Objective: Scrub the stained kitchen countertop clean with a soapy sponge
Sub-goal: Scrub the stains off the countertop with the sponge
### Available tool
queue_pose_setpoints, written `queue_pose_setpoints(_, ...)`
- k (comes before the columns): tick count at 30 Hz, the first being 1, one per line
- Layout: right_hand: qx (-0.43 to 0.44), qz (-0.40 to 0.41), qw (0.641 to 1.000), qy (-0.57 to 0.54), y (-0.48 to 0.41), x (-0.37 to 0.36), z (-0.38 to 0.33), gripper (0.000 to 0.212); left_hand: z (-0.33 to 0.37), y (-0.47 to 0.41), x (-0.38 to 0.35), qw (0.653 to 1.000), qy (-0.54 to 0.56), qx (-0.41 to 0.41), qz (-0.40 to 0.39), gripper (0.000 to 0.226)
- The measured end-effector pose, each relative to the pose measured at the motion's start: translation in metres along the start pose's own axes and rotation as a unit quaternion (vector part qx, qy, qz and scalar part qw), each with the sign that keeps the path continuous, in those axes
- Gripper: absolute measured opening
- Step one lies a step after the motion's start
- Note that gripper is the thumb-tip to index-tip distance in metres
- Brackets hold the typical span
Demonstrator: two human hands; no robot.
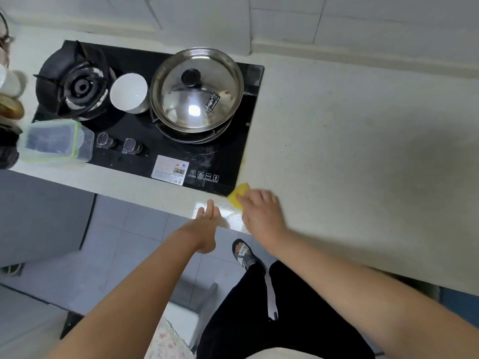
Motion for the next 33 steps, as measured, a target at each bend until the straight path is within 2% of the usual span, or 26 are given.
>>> queue_pose_setpoints(3,0.096,-0.065,0.993,-0.025,0.055,-0.010,-0.009,0.048,0.001,0.004,0.001,1.000,0.009,0.001,0.006,0.101)
queue_pose_setpoints(5,0.124,-0.074,0.988,-0.048,0.075,-0.003,-0.001,0.044,0.001,0.005,0.001,1.000,0.005,-0.001,0.010,0.099)
queue_pose_setpoints(8,0.056,-0.002,0.996,-0.071,0.072,0.023,0.033,0.042,0.001,0.005,0.000,1.000,-0.006,0.001,0.014,0.097)
queue_pose_setpoints(11,-0.108,0.100,0.988,-0.040,0.049,0.052,0.076,0.045,0.003,0.006,0.001,1.000,-0.007,0.003,0.016,0.099)
queue_pose_setpoints(13,-0.183,0.118,0.976,-0.008,0.038,0.056,0.085,0.049,0.005,0.008,0.002,1.000,-0.009,0.004,0.014,0.099)
queue_pose_setpoints(16,-0.186,0.109,0.976,0.015,0.035,0.037,0.059,0.054,0.005,0.008,0.004,1.000,-0.024,-0.002,0.007,0.097)
queue_pose_setpoints(24,-0.135,0.065,0.987,-0.051,0.044,-0.025,-0.046,0.050,-0.013,0.006,0.022,0.995,-0.050,-0.069,-0.047,0.092)
queue_pose_setpoints(29,-0.230,0.103,0.966,-0.060,0.039,-0.042,-0.075,0.051,-0.034,0.002,0.013,0.992,0.000,-0.126,-0.005,0.097)
queue_pose_setpoints(33,-0.243,0.110,0.962,-0.053,0.032,-0.054,-0.098,0.053,-0.057,-0.001,-0.007,0.979,0.069,-0.182,0.064,0.102)
Point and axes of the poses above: each hand's wrist, its own y-axis away from the middle knuckle, its own x-axis out of the back of the hand, z = x × y, the point moved 1 cm from there along -y, towards the middle knuckle, and after that the axes turned 6 degrees about -y, right-handed, at the moved point
